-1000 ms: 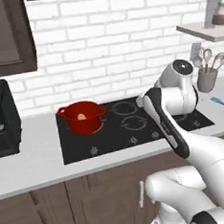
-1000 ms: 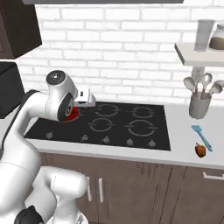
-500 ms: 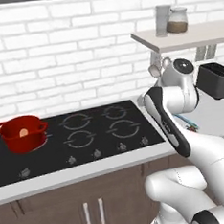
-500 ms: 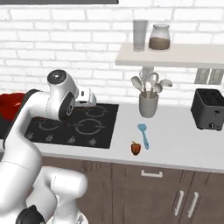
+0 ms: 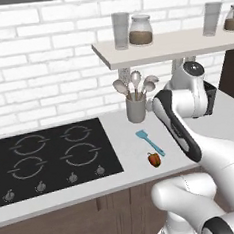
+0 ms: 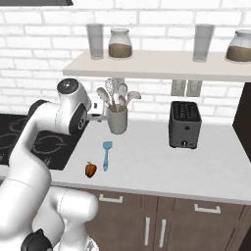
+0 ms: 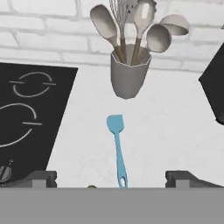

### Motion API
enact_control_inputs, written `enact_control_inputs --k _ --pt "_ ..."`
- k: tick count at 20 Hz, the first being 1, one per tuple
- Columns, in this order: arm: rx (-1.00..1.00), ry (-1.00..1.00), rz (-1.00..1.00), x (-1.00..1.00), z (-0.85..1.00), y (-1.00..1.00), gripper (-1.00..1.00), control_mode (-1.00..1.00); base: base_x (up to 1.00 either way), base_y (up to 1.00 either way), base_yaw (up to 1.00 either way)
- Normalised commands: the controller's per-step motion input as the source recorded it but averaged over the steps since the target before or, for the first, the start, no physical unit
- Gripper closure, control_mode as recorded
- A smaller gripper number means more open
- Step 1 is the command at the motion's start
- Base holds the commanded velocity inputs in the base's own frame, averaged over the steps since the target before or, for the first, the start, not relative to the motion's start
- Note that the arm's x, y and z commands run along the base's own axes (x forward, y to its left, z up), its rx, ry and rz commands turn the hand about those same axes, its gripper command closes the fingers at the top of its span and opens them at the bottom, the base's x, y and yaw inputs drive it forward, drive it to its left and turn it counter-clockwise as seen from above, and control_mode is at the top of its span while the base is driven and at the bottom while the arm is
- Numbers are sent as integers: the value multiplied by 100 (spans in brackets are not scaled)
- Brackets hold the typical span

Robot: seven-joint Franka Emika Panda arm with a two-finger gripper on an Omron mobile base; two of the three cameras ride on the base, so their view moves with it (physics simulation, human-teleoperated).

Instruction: Put the bell pepper and squash in the pot. Retrieve the spatula and lightly stir the vegetables in the pot.

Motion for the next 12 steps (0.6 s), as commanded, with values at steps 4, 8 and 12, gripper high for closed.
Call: enact_control_inputs --k 4,8,12 --pt "0 16 0 0 -43 -4 -100 -100 0 0 0" --pt "0 13 -7 0 -64 2 -100 -100 0 0 0" --pt "3 23 -13 0 -68 1 -100 -100 0 0 0"
